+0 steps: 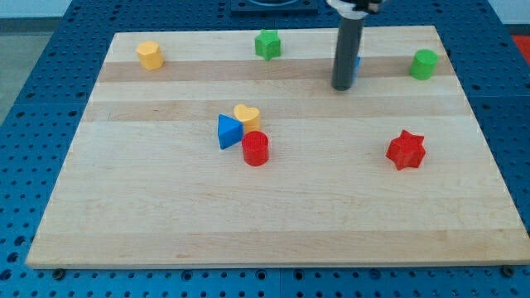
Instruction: Push the red star slightly down along with the green circle
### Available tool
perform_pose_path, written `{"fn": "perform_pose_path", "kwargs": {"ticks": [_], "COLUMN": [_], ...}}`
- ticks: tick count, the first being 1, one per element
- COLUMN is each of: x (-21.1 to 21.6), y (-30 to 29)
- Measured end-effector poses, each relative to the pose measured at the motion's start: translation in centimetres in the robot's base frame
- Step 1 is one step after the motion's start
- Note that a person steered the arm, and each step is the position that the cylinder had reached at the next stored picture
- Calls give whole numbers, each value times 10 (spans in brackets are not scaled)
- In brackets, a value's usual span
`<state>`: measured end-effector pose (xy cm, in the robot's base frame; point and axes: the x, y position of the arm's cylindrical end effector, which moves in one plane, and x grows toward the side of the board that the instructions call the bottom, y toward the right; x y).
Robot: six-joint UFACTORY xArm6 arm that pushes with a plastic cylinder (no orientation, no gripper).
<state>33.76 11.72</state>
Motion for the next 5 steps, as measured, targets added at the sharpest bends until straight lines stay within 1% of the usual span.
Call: {"fn": "perform_pose_path", "kwargs": {"ticks": [2,3,4,5], "x": [-10,-8,-54,-114], "y": [29,58,83,92]}}
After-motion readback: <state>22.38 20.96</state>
